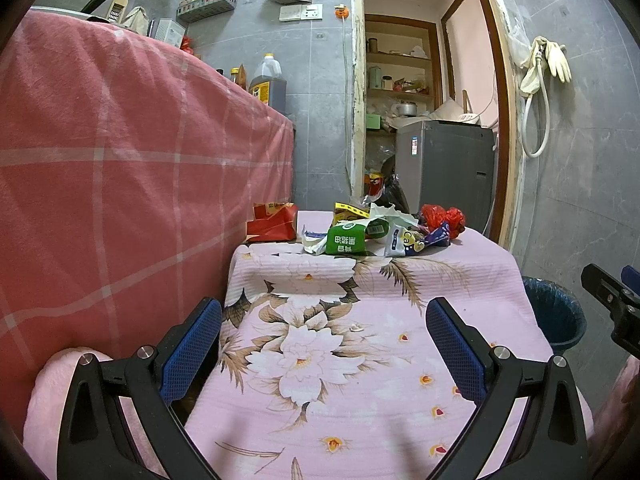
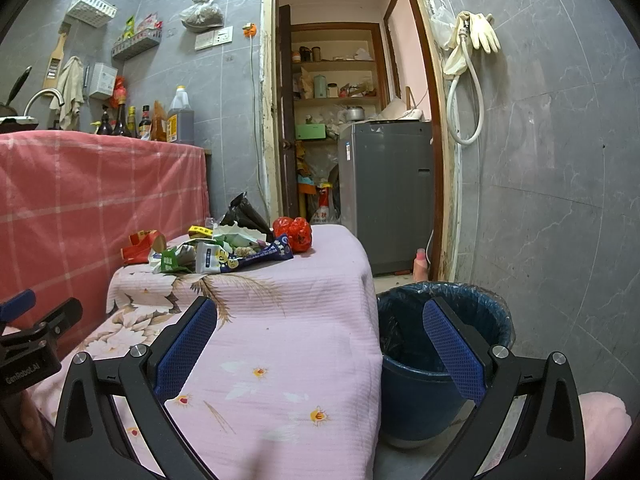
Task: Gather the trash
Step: 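Grasp the green milk carton with the left tool while the right tool grasps the red plastic bag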
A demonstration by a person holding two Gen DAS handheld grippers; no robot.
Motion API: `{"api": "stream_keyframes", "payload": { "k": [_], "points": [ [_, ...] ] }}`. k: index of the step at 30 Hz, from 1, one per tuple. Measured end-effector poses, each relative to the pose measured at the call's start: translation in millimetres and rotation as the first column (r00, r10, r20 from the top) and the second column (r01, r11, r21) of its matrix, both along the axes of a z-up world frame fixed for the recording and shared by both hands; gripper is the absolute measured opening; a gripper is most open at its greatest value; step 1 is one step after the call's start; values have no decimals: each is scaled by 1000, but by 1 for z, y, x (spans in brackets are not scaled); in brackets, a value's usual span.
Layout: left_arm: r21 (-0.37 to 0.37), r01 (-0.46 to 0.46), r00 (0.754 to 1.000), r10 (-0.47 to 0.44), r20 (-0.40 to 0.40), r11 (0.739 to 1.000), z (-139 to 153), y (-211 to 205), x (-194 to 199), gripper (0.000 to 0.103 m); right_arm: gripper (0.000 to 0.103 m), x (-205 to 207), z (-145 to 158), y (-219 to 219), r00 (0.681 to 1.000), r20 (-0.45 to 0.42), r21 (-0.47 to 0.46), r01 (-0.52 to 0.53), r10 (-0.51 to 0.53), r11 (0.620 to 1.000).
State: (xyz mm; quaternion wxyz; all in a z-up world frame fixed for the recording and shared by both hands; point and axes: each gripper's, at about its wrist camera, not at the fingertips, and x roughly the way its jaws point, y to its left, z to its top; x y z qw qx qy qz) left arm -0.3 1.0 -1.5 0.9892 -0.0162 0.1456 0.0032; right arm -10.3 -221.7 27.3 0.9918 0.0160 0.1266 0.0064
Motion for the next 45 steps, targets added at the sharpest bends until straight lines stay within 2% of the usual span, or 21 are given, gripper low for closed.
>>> {"api": "stream_keyframes", "payload": {
  "k": [18,25,32,38,45],
  "points": [
    [-12,-1,1000,1,-24,1000,-1,-3,6,100,103,2,0,0,1000,-15,7,0,0,1000],
    [7,4,1000,-4,-9,1000,21,-7,23,100,103,18,11,-5,1000,-29,7,10,-10,1000],
    [-14,11,1000,-11,-23,1000,43,-2,65,100,103,48,36,-10,999,-7,-1,-34,34,999],
    [-47,20,997,-23,-68,999,48,9,111,100,103,92,49,-13,996,-21,11,-85,85,996],
    [-77,95,985,-105,-137,992,45,16,161,99,102,143,53,-8,987,-52,16,-149,150,989]
  ]
}}
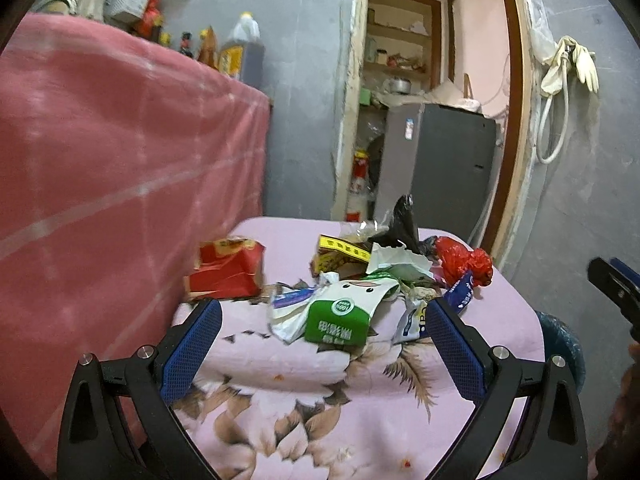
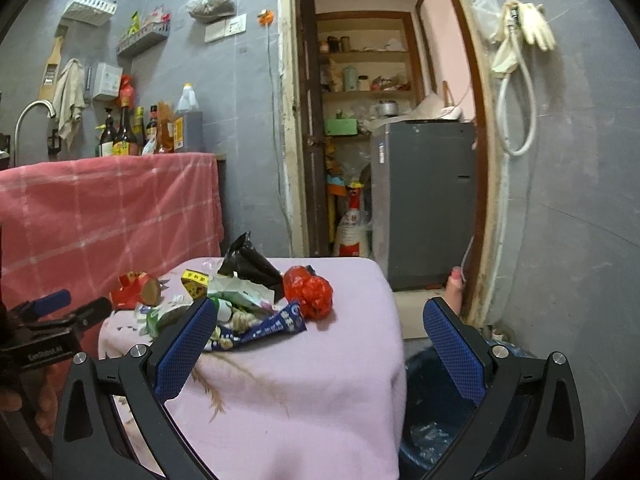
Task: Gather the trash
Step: 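Grasp the green milk carton with the left tool while the right tool grasps the red plastic bag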
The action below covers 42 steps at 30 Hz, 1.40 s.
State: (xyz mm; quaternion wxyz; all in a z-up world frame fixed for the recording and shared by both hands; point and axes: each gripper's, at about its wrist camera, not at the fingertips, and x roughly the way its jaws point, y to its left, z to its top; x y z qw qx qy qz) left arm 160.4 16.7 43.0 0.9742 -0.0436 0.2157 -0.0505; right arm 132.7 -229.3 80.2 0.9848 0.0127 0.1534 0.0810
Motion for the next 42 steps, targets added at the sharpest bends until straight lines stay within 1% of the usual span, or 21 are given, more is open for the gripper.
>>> {"api": "stream_keyframes", "payload": {
  "k": [3,5,7,9,11,14,17,18,20,23,25,26,27,29,30,32,33,35,36,38,42],
  "points": [
    [-8,43,998,-43,-34,999,-3,1,17,95,94,25,-1,0,999,-41,8,-23,23,1000],
    [-8,77,994,-77,-72,997,-5,2,31,87,86,42,-2,2,997,-67,7,-37,37,999],
    [-18,98,990,-99,-105,995,-8,4,42,83,83,60,-2,4,995,-91,-3,-45,44,999],
    [-30,121,983,-124,-138,992,-11,6,53,82,79,77,-7,6,990,-127,-2,-61,60,998],
    [-35,130,978,-134,-158,991,-14,6,59,78,71,94,-12,9,985,-158,-14,-73,69,997],
    [-57,157,965,-165,-203,986,-19,12,67,69,66,117,-22,12,971,-223,-6,-92,88,996],
    [-86,185,951,-200,-236,979,-21,13,72,65,66,135,-32,15,956,-275,-2,-102,97,995],
    [-83,197,947,-212,-243,977,-20,13,71,64,66,142,-36,17,950,-296,-4,-105,99,995],
    [-65,211,943,-221,-248,975,-19,8,72,59,66,151,-42,19,939,-328,0,-109,103,994],
    [-37,220,939,-222,-261,975,-18,4,74,59,66,163,-50,21,925,-364,5,-111,105,994],
    [-38,225,935,-227,-274,974,-17,4,75,59,65,168,-53,22,921,-376,10,-110,106,994],
    [-38,226,934,-228,-276,973,-16,4,76,56,64,170,-54,23,919,-380,11,-111,106,994],
    [-40,226,933,-228,-278,973,-17,4,77,56,62,172,-55,23,917,-384,15,-112,109,994],
    [-49,231,928,-235,-289,972,-17,4,77,52,52,175,-56,22,914,-391,18,-110,108,994],
    [-50,231,927,-235,-291,972,-16,3,77,50,50,177,-58,22,911,-397,22,-110,109,994],
    [-47,235,925,-238,-297,971,-16,2,76,48,43,179,-60,20,905,-411,36,-107,113,994],
    [-45,233,926,-236,-295,971,-15,1,74,48,42,179,-61,19,902,-415,48,-106,116,993],
    [-17,225,932,-220,-287,974,-14,-4,70,48,35,178,-62,17,903,-413,59,-102,117,993],
    [-5,219,935,-212,-284,976,-14,-7,68,48,34,177,-62,16,903,-412,66,-102,120,993],
    [3,215,939,-206,-275,977,-14,-9,62,48,29,174,-62,14,906,-403,76,-105,126,992],
    [22,183,955,-173,-239,983,-13,-16,47,48,26,161,-59,10,920,-369,89,-106,132,990]
  ]
}}
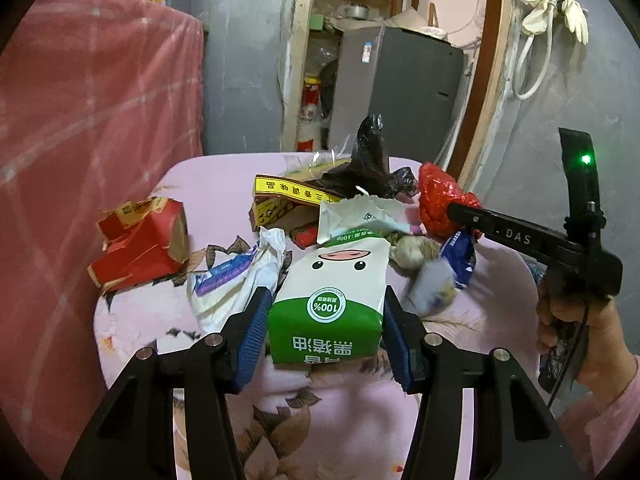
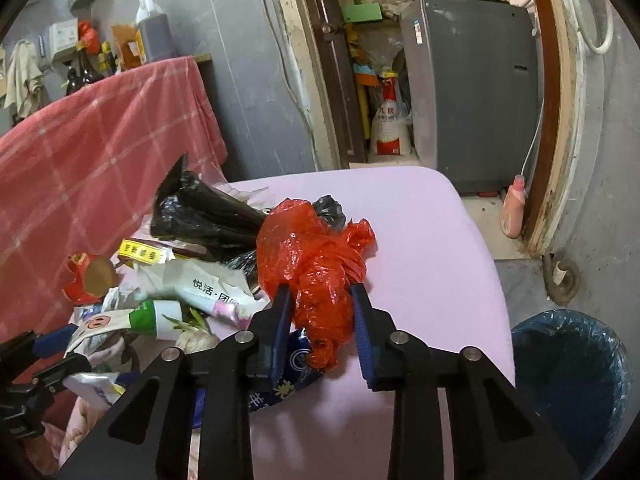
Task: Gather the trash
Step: 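Grasp the green milk carton with the left tool while the right tool grasps the red plastic bag, then carry both items over the blue bin and open both tools to drop them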
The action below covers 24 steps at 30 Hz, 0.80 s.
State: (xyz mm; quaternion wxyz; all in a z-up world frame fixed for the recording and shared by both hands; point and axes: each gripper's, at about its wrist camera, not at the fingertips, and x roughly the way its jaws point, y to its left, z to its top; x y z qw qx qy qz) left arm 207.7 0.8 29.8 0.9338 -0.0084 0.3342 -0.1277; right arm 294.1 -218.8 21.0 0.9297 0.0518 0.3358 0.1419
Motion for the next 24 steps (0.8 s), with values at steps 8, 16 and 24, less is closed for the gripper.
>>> {"api": "stream_keyframes", "payload": {
  "k": [8,16,24],
  "points": [
    [18,-63,992,61,108,998,3,-15,-30,46,25,-35,14,-8,987,161,11,2,-3,1000],
    [42,-103,978,93,186,994,6,-29,-36,45,25,-58,28,-20,969,247,26,-1,-5,1000],
    [26,-158,947,144,287,987,23,-26,-42,45,25,-69,29,-22,963,271,15,-12,7,1000]
  ]
}}
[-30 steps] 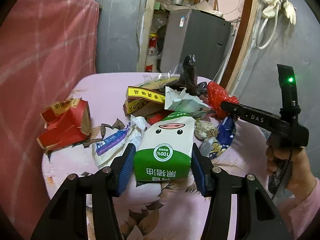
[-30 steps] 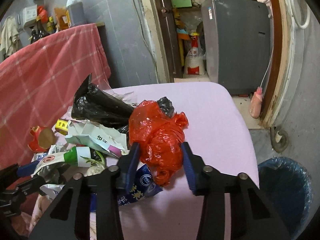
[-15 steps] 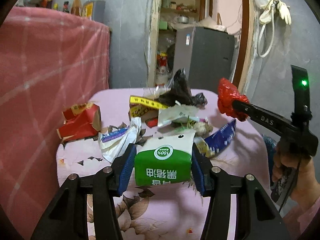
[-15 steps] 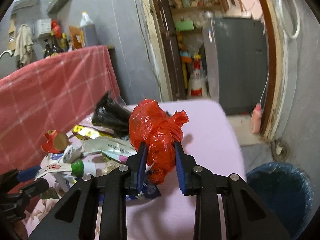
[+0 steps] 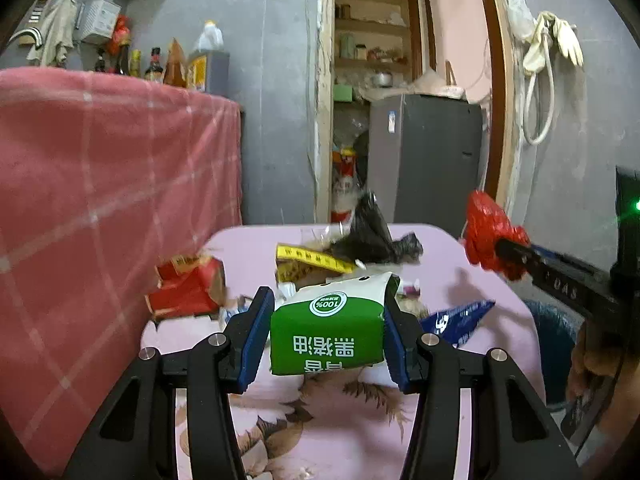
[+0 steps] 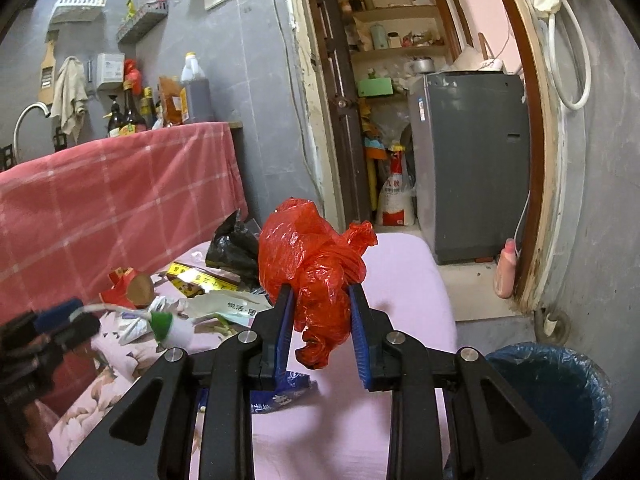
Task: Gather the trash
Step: 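Carry both items over the blue bin and open both tools to drop them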
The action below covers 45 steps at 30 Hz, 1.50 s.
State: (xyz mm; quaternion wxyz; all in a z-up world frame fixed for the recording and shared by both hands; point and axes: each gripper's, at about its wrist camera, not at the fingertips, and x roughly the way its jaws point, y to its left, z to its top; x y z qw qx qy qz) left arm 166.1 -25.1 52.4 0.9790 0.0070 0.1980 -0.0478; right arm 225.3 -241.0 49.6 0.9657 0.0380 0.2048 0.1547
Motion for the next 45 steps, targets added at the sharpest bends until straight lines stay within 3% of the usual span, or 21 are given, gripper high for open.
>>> {"api": "stream_keyframes", "payload": {
  "k": [11,25,33,37,45],
  "points": [
    [-64,51,996,-45,83,997,18,-35,-4,45,25,-25,13,-35,995,57,36,81,-83,996],
    [-147,220,974,-208,94,964,-3,-169,-17,45,25,-90,1,-132,955,101,16,278,-278,961],
    [-194,218,976,-219,21,956,-24,-237,-15,45,25,-112,-24,-190,930,28,22,367,-367,930],
    [-208,187,977,-204,-62,960,-45,-259,-9,45,25,-113,-40,-207,926,-24,23,376,-376,926],
    [-159,161,959,-193,-207,974,-80,-280,11,46,25,-105,-64,-221,921,-120,12,374,-370,927]
  ]
}}
